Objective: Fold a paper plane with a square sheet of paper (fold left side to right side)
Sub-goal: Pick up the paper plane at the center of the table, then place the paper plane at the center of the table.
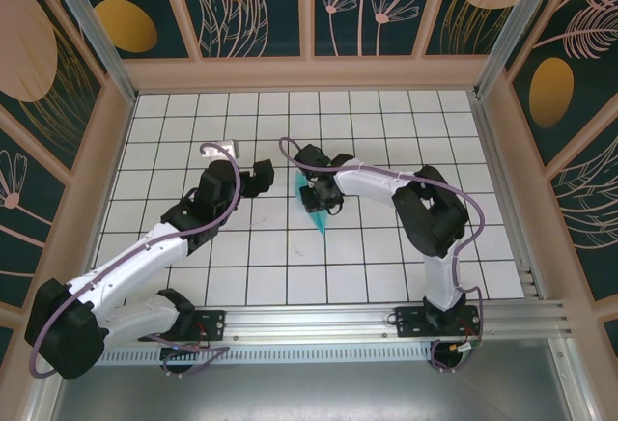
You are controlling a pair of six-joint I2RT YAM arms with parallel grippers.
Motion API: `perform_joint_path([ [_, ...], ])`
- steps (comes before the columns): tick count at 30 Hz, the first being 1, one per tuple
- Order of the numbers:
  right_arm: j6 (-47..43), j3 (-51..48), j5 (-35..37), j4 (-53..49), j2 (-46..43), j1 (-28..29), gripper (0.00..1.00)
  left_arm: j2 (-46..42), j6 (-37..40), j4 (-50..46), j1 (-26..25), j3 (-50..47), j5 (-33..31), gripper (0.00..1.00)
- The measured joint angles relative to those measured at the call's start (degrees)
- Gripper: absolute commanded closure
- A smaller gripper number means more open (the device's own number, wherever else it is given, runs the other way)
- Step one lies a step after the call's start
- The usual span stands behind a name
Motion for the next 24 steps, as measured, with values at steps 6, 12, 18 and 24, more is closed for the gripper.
perform_joint_path([
  [6, 1.68, 2.38, 0.37, -0.92, 0.0, -1.33, 0.9, -1.18, 1.07, -1.07, 0.0, 0.0, -0.28, 0.02],
  [12, 2.29, 14.93, 1.97, -5.64, 2.51, -5.62, 0.9, -3.91, 2.32, -1.29, 0.0, 0.0, -1.16, 0.01],
  [18, 2.21, 31.12, 3.89, -10.67, 12.39, -7.63, 0.89, -5.16, 3.3, -1.46, 0.0, -0.66, -1.77, 0.01],
  [24, 1.81, 43.54, 3.43, -15.98, 22.16, -8.55, 0.9, -5.14, 4.46, -1.81, 0.0, -0.76, -1.77, 0.01],
])
